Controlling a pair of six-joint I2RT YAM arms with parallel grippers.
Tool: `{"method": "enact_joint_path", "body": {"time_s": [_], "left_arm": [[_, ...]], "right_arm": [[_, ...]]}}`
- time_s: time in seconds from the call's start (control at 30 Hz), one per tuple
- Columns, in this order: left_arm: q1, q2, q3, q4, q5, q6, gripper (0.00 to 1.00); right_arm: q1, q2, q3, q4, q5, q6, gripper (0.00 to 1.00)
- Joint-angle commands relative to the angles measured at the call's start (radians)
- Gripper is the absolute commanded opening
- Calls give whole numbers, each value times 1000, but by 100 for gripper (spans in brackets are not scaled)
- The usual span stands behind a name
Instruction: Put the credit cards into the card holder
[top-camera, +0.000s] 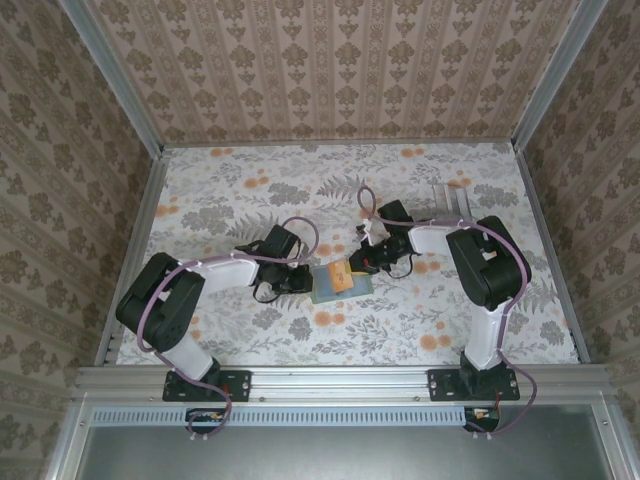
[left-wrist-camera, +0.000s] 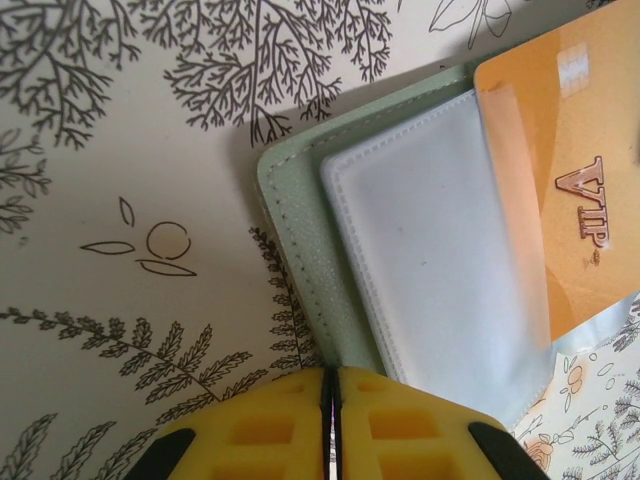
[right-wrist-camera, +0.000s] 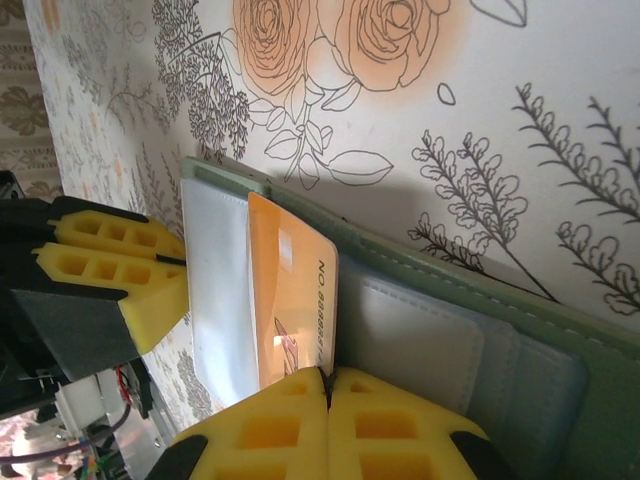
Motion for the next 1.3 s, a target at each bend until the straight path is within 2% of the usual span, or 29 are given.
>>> {"method": "enact_joint_path", "body": {"time_s": [0.0, 0.17, 0.67, 0.93, 1.27], "left_arm": [[8, 1, -16, -18, -27, -13, 10], [8, -2, -22, -15, -27, -19, 9], [11, 12, -23, -21, -33, -35, 3], [12, 16, -26, -15, -31, -39, 2], [12, 17, -20, -5, -17, -41, 2]], "right_arm": [[13, 12, -38, 61, -1, 53, 0], [16, -2, -95, 169, -18, 146, 0], [15, -62, -102, 29, 27, 87, 0], [22, -48, -69, -26, -14, 50, 0], [71, -10, -46, 72, 14, 146, 0]]}}
